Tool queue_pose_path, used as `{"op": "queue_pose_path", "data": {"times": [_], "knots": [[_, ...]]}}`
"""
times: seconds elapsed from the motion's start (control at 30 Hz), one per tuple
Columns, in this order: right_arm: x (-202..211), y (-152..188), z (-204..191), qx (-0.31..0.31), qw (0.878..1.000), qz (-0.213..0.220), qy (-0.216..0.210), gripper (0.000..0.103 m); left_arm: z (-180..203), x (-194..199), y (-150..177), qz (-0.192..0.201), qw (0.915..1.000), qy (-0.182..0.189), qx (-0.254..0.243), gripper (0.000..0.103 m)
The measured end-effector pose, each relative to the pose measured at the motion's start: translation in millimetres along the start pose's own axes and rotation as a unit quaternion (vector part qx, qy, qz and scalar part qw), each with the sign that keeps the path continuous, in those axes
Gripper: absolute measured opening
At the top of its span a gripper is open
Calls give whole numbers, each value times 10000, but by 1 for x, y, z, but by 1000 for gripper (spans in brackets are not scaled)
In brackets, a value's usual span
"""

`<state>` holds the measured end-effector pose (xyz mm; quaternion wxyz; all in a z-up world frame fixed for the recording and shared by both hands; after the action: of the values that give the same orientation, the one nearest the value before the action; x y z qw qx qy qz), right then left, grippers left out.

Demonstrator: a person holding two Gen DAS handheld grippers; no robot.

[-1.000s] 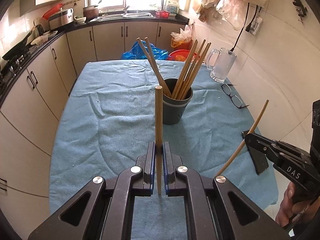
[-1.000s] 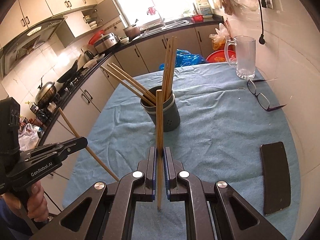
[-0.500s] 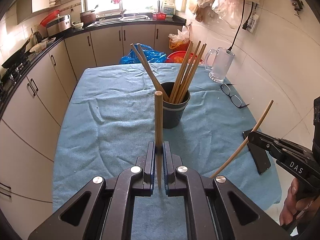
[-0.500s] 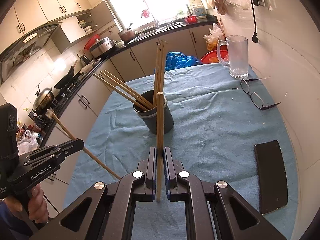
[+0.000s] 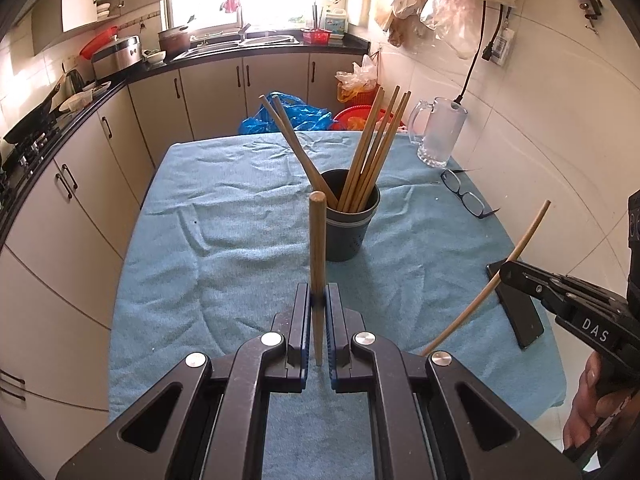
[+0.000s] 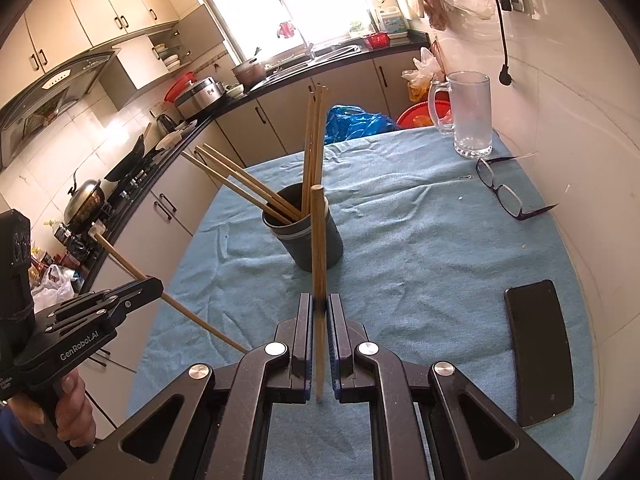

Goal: Organize utensils
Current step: 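Lift both held chopsticks upright and carry them over the black cup, then lower the right tool's chopstick into the cup while the left tool lowers its own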

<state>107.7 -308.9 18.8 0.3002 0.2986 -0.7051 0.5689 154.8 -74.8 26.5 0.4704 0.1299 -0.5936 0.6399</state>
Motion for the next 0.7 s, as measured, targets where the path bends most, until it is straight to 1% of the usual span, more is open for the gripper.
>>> {"op": "queue_pose_path", "data": {"times": [0.7], "knots": [[7, -12, 11, -220, 9996, 182, 33, 8, 4, 4, -9, 128, 9998, -96, -132, 6]]}}
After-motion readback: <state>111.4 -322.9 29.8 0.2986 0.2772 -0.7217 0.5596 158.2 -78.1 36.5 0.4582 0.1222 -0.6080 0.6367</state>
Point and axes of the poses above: each gripper's, at about its wrist camera, not at the fingertips, and x roughly against the way its jaws point, z to its right, y to its underside, the point moved 1 cm from there along -x, roughly the way its jaws point, and after that the axes turned 15 degrees about y, right-handed, at the moved point
